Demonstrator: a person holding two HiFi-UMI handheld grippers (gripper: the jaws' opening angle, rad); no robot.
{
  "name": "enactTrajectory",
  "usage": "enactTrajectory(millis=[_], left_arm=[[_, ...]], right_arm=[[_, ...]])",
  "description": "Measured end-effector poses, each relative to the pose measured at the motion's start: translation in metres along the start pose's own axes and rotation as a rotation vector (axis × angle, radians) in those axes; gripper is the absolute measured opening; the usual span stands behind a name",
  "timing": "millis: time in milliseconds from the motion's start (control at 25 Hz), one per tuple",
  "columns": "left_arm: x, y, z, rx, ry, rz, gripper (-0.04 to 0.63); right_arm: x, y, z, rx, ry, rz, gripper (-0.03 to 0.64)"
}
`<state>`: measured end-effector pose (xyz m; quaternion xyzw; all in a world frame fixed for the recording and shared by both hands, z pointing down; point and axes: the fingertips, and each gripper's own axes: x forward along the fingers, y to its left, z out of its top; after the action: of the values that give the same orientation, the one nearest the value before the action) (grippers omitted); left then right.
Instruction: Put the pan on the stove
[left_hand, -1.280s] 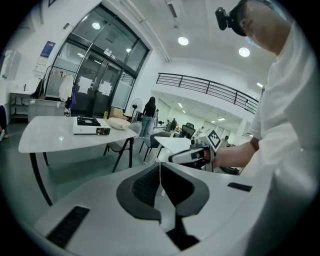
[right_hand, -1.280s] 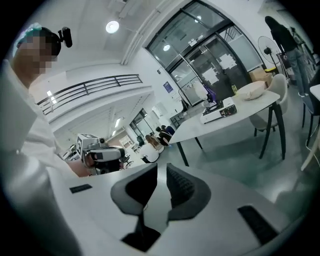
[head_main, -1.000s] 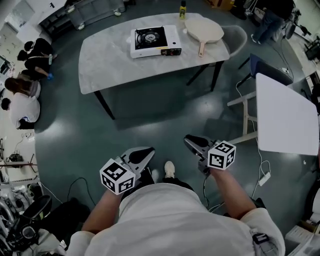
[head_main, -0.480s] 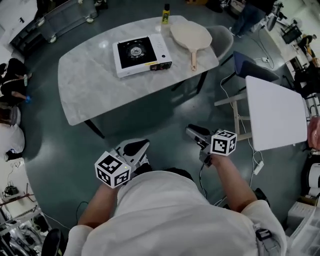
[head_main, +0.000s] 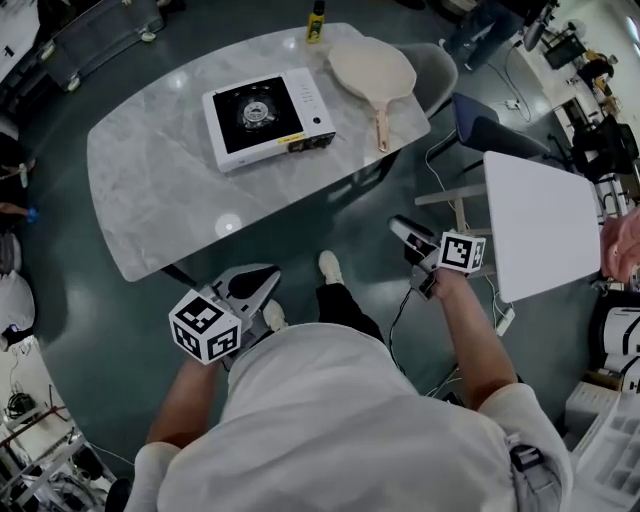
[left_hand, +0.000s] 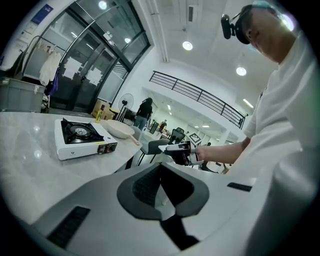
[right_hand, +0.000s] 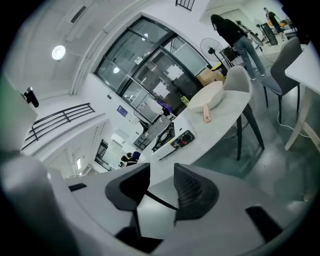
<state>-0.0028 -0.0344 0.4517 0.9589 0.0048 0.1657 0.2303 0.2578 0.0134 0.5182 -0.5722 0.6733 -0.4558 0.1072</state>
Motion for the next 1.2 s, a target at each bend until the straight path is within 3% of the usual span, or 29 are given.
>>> enactTrajectory(millis=[280, 520, 760, 960, 1200], left_arm=[[0.048, 0.044, 0.054, -0.016, -0.038, 0.101, 0.018], [0.096, 0.072, 0.107, -0.014, -0.067, 0.185, 0.018], [0.126, 0.092, 0.129, -0.034, -0.069, 0.281, 0.018], [0.125, 0.100, 0.138, -0.080, -0.086, 0.389, 0.018], [0.115, 0.116, 0.136, -0.116, -0.088, 0.484, 0.018]], right_arm=[[0.042, -0.097, 0.091, 0.101, 0.024, -0.022, 0.216], [0.096, -0.154, 0.158, 0.157, 0.077, 0.060, 0.282], [0.163, -0.191, 0.180, 0.237, 0.169, 0.160, 0.335], [0.209, -0.190, 0.186, 0.278, 0.239, 0.280, 0.355], [0.241, -0.187, 0.198, 0.352, 0.242, 0.407, 0.289]])
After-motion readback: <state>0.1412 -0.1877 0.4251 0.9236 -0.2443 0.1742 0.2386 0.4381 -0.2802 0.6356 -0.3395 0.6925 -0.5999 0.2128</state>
